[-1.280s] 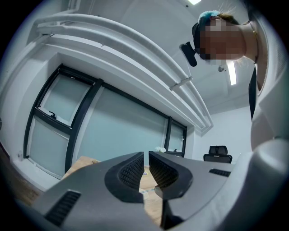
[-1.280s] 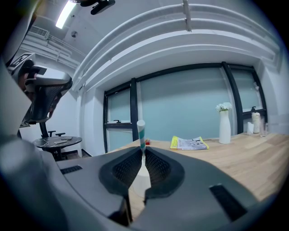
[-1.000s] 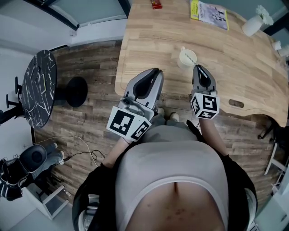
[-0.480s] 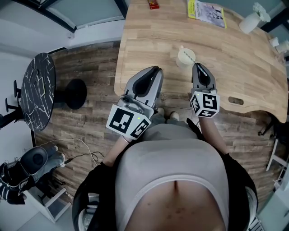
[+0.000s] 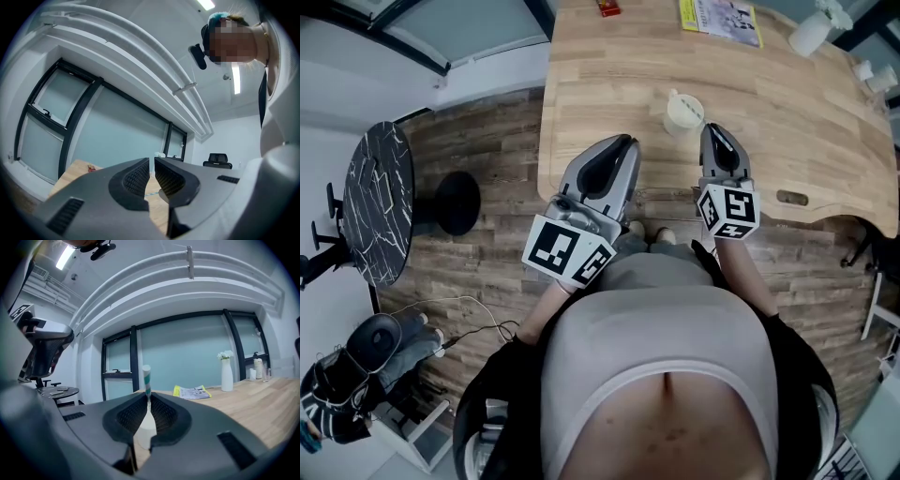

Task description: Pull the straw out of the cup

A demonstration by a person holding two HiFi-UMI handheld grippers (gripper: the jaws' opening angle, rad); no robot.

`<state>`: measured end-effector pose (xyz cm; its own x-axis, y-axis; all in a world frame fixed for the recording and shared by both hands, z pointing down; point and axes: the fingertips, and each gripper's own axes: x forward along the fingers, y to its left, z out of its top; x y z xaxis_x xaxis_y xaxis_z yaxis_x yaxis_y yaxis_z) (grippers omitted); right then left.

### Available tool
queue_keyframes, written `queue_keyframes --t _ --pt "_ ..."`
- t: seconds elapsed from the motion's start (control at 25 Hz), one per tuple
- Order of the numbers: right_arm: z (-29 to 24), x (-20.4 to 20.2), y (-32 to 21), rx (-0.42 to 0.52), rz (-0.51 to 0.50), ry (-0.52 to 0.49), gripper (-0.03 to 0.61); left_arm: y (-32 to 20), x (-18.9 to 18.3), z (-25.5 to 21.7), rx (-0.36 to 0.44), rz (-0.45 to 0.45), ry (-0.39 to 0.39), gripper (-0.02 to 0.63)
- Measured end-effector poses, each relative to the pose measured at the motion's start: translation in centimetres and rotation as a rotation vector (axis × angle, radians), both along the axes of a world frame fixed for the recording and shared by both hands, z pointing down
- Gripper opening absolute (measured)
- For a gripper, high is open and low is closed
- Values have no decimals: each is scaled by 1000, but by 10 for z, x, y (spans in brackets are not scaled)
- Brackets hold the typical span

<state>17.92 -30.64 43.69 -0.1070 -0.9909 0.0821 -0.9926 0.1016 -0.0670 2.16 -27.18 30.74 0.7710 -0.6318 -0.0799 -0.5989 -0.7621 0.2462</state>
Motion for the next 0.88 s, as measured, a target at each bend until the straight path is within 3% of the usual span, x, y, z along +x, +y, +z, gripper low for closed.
queue_keyframes --t 0.88 --pt "-10 -8 9 38 126 -42 44 -10 0 18 -27 163 10 22"
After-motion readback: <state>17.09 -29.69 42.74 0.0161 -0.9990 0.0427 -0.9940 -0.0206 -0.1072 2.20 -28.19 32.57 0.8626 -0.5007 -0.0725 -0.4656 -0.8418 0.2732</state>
